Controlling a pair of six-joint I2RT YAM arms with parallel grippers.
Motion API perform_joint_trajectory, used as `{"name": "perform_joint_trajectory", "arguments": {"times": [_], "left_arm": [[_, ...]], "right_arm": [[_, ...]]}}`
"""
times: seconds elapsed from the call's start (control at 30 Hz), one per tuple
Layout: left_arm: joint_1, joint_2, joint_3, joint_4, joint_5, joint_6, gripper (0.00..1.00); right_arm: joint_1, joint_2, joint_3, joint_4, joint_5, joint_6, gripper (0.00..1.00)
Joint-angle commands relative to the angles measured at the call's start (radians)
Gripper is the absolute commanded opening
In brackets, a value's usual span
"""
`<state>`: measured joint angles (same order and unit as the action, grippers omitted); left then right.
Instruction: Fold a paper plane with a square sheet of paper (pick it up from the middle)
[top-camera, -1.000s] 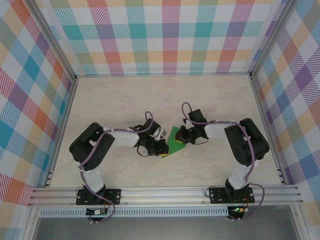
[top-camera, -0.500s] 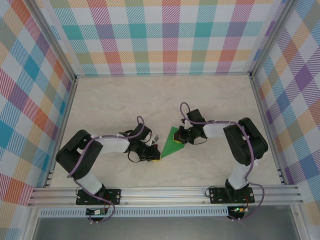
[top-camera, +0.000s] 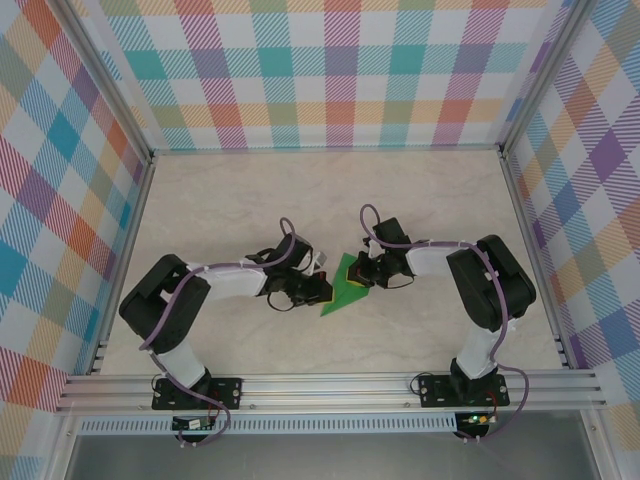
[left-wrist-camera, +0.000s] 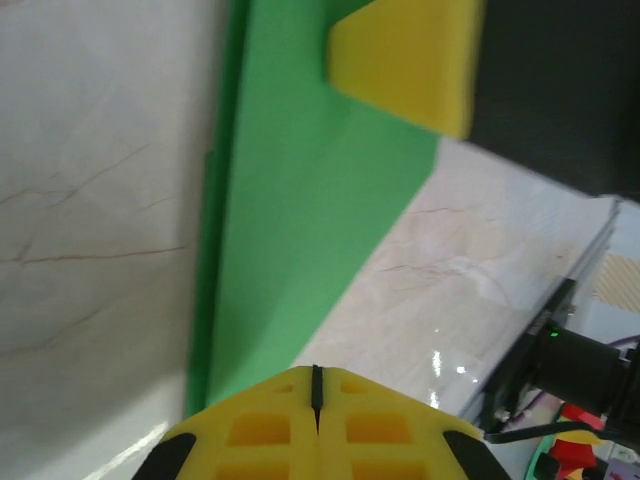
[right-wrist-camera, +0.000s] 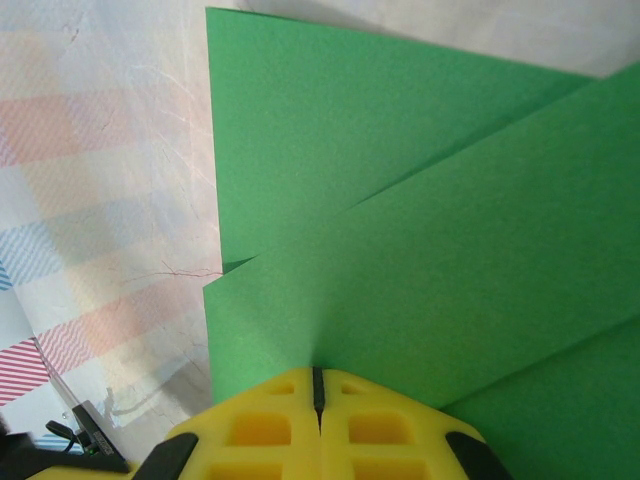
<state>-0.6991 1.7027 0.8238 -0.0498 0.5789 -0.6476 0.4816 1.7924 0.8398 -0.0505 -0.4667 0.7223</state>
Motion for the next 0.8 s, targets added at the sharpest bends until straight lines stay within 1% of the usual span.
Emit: {"name": "perform_joint_trajectory", "arguments": {"times": [0.0, 0.23, 0.4, 0.57, 0.77], "left_arm": [[-0.013, 0.031, 0.01, -0.025, -0.027, -0.002, 0.0], [-0.012, 0.058, -0.012, -0.056, -0.069, 0.01, 0.0], [-0.013, 0.073, -0.038, -0.054, -0.076, 0.011, 0.0], [-0.013, 0.073, -0.048, -0.061, -0.085, 0.017, 0.0], [-0.012, 0.077, -0.043, -0.059, -0.084, 0.02, 0.0]], "right_arm": [[-0.003, 0.059, -0.026, -0.112, 0.146, -0.008, 0.0], [-0.003, 0.006, -0.003, -0.112, 0.116, -0.042, 0.0], [0.005, -0.083, 0.013, -0.084, 0.07, -0.089, 0.0], [0.058, -0.147, 0.006, -0.037, 0.034, -0.091, 0.0], [0.132, -0.127, -0.026, 0.007, 0.062, -0.033, 0.0]]}}
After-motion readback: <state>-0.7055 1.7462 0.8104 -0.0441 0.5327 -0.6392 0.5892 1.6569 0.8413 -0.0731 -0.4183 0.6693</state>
